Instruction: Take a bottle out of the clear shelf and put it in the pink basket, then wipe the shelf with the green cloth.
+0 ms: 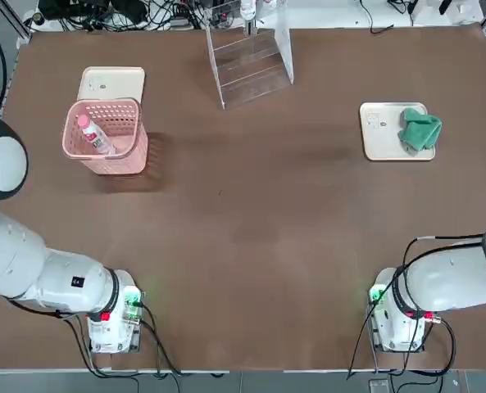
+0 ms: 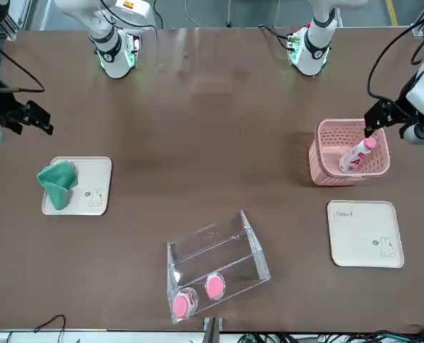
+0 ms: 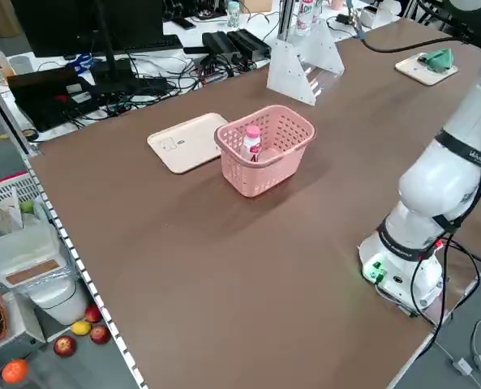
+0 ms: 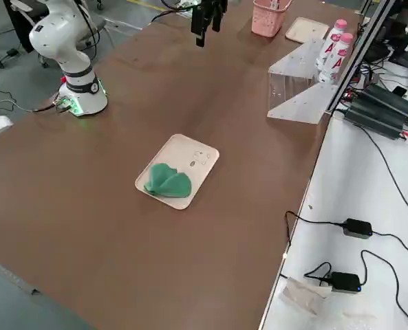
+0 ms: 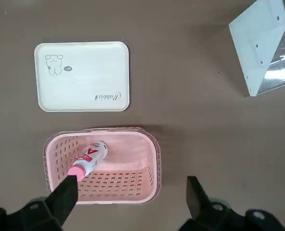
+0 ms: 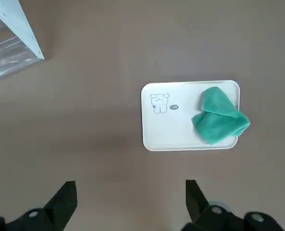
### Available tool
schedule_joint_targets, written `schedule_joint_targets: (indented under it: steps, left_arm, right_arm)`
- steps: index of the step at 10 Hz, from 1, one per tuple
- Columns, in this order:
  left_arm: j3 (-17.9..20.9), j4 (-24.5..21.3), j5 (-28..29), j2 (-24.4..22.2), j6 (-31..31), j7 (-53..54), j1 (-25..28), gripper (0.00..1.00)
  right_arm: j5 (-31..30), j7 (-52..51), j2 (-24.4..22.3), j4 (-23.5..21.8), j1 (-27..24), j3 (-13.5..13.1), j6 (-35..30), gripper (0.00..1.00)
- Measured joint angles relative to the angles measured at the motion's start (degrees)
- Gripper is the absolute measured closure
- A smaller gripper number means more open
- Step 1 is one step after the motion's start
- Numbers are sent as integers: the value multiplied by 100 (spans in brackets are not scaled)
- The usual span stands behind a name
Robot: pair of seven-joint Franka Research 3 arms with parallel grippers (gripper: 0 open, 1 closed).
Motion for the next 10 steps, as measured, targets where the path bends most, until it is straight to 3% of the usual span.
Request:
schedule_joint_targets:
  steps: [10]
  left_arm:
    - [6,-5,-93,1,-5,-5,6,0]
  right_arm:
    - [0,0,0,-51,8,16,65,0]
